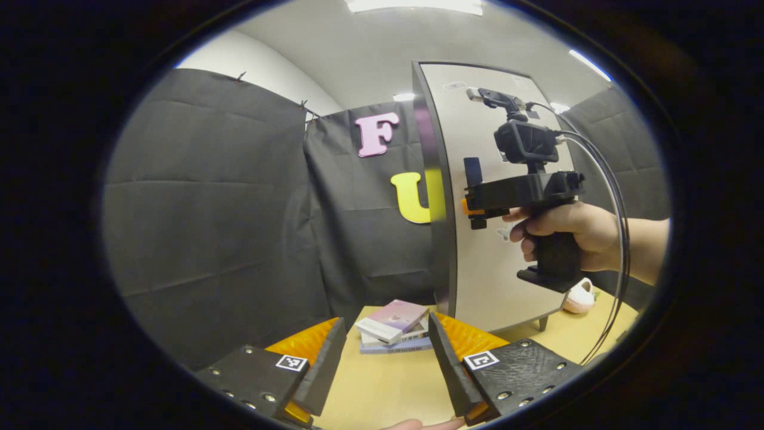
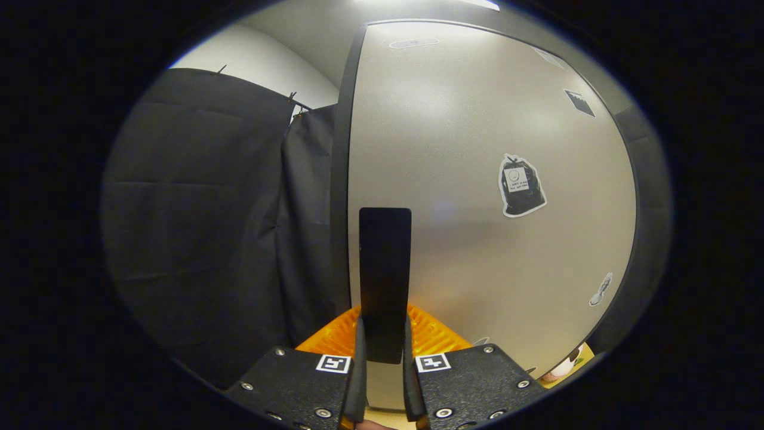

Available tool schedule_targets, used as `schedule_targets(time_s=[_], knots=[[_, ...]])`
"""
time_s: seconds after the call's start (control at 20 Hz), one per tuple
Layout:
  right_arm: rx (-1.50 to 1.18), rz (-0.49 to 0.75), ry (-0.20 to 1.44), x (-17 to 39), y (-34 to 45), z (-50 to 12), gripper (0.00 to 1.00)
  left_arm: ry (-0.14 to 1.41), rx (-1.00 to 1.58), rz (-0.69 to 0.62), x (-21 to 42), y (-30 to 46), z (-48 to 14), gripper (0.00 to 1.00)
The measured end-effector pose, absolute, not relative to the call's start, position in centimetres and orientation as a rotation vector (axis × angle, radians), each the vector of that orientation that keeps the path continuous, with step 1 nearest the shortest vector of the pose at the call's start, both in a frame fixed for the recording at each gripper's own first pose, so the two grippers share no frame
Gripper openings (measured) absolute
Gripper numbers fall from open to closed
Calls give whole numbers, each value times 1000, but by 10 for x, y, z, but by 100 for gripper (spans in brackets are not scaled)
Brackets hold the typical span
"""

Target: Open the cabinet door with the right hand, grasp the bottle in the cabinet with the left hand and place it on the coaster, then close the cabinet door with the right hand.

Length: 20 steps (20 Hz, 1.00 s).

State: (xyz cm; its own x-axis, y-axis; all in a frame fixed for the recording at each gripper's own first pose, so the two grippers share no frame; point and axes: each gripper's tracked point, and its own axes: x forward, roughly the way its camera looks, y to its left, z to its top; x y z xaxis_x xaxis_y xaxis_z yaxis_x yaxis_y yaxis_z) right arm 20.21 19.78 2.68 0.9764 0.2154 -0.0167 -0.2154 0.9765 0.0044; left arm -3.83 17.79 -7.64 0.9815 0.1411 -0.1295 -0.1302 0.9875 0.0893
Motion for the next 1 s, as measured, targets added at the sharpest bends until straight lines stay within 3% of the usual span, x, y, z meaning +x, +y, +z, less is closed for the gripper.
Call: schedule_targets(time_s=[0.1, 0.2, 0.55, 0.6, 0.65, 1.0], knots=[[-4, 233, 27, 198, 198, 26, 24, 138, 75, 157, -35, 182, -77, 80], [-12, 259, 33, 190, 199, 27, 24, 136, 70, 171, -30, 186, -77, 84], [-5, 334, 52, 177, 192, 24, 24, 154, 53, 230, -64, 185, -71, 84], [-6, 346, 51, 175, 191, 24, 24, 157, 52, 235, -64, 185, -73, 75], [-7, 357, 50, 171, 189, 24, 24, 159, 52, 240, -66, 185, -72, 80], [-9, 441, 58, 170, 177, 20, 24, 167, 60, 253, -82, 166, -68, 82]])
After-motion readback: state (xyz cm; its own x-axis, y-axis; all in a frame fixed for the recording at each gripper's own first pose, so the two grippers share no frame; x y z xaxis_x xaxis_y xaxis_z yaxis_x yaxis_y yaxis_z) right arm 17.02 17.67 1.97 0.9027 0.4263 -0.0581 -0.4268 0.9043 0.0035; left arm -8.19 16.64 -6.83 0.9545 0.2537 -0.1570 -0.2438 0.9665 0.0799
